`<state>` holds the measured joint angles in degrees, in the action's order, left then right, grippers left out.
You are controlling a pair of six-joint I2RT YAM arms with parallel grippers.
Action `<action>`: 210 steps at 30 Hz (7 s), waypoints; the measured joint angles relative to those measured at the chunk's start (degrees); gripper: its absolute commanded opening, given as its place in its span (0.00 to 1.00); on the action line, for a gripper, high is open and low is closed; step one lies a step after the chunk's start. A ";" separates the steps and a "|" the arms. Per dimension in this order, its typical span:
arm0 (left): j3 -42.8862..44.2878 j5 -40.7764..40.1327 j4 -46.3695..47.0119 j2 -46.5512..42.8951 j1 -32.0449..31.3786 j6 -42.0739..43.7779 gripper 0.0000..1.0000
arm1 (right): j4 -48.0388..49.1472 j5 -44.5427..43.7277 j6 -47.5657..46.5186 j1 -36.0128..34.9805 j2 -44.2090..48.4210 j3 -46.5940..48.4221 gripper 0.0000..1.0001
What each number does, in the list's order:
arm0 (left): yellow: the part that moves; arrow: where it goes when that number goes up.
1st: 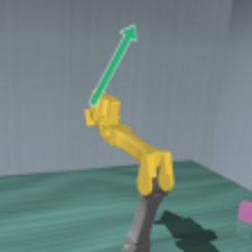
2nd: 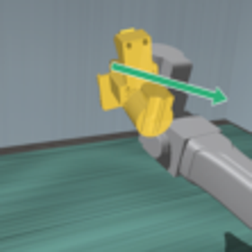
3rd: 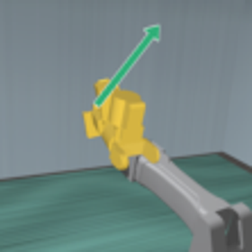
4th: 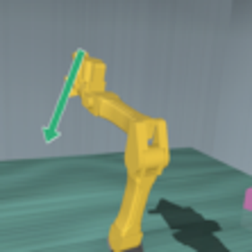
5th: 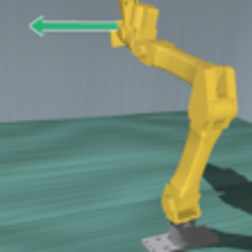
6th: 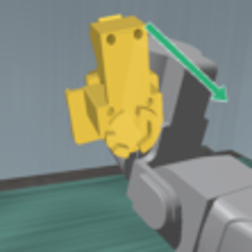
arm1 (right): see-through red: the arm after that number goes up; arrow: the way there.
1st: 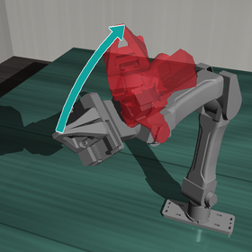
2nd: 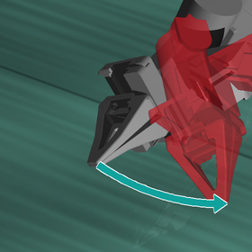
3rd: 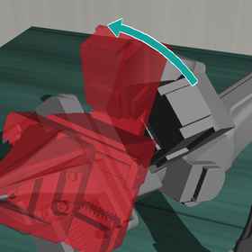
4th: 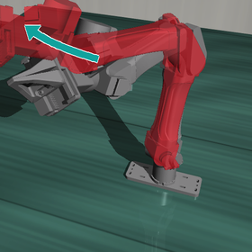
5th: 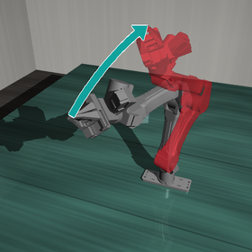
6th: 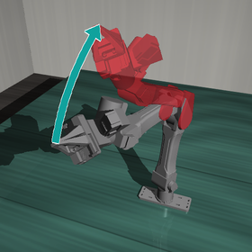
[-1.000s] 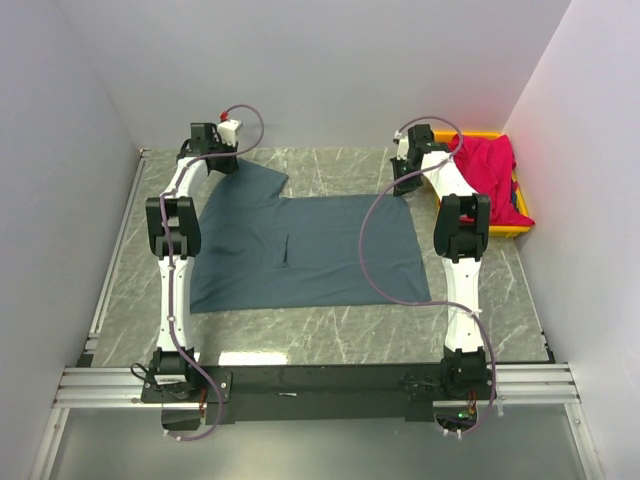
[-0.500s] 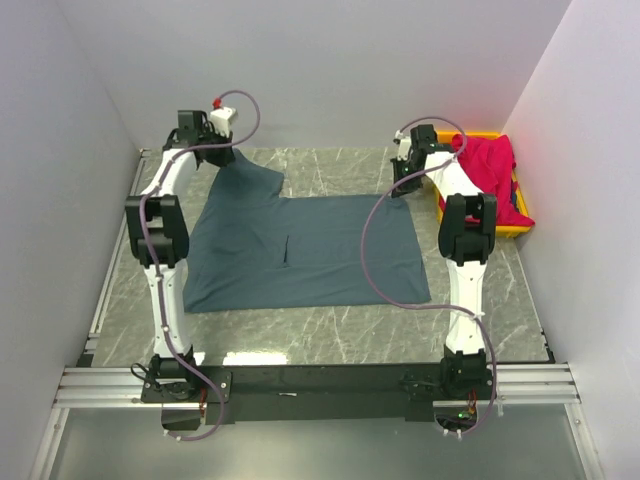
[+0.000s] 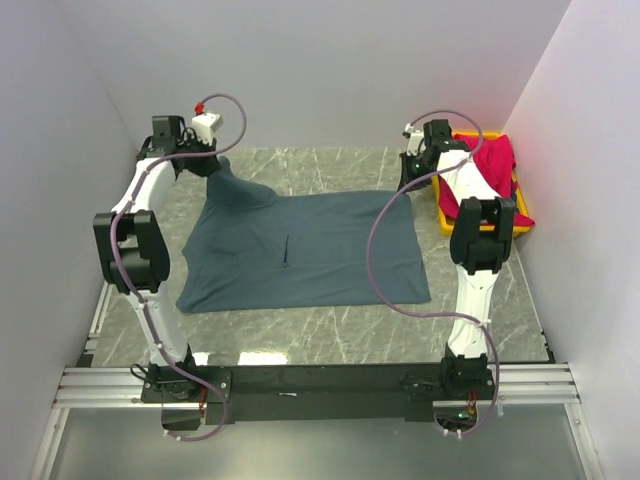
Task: Fold and stack the t-shirts
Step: Fold the tshirt
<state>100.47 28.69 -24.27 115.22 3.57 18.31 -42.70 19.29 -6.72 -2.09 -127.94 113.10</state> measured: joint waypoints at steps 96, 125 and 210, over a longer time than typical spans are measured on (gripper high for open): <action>-58.16 -4.44 -15.02 -43.30 5.11 24.92 0.17 | -1.09 5.31 -18.38 3.48 16.68 -36.76 0.21; -41.24 4.44 -23.19 -29.51 6.95 22.93 0.53 | -8.37 11.43 -12.81 -6.05 21.62 -28.48 0.45; -47.87 6.19 -24.63 -29.83 15.37 17.57 0.15 | 17.38 11.93 23.56 -44.65 -15.91 7.08 0.00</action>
<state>52.60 34.87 -48.90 85.38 18.94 35.88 -25.32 31.22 16.84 -46.74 -143.85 120.18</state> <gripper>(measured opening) 0.180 0.024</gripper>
